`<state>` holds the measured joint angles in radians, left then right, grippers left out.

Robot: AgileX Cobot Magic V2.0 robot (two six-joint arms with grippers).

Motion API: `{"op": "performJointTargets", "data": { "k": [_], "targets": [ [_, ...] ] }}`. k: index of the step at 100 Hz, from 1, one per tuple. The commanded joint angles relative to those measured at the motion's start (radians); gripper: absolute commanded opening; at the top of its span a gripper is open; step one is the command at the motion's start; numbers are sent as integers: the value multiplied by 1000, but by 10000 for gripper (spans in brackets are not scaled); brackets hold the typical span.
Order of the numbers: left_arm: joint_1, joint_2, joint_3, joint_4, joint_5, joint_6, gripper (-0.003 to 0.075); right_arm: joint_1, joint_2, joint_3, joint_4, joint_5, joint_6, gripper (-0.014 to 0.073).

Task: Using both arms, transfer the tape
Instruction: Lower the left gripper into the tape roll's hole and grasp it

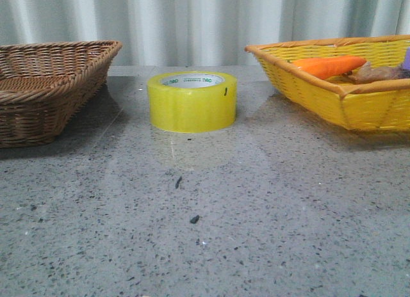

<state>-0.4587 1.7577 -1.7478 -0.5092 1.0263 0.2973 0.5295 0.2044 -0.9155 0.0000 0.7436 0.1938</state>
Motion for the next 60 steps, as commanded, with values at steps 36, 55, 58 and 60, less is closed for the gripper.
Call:
{"op": "performJointTargets", "data": {
  "k": [36,55,58,60],
  "targets": [
    [-83,155,-197,311,58,-181,410,-2,-16,-17,30,57,42,-57],
    [-56,197,-197,308,100,-181,410,-2,-1,-17,30,57,42,-57],
    [-56,204,-197,307,102,-181,410,-2,1,-17,30,57,42,-57],
    [-56,211,-197,307,102,-181,410,-2,3,-17,30,57,42,-57]
  ]
}}
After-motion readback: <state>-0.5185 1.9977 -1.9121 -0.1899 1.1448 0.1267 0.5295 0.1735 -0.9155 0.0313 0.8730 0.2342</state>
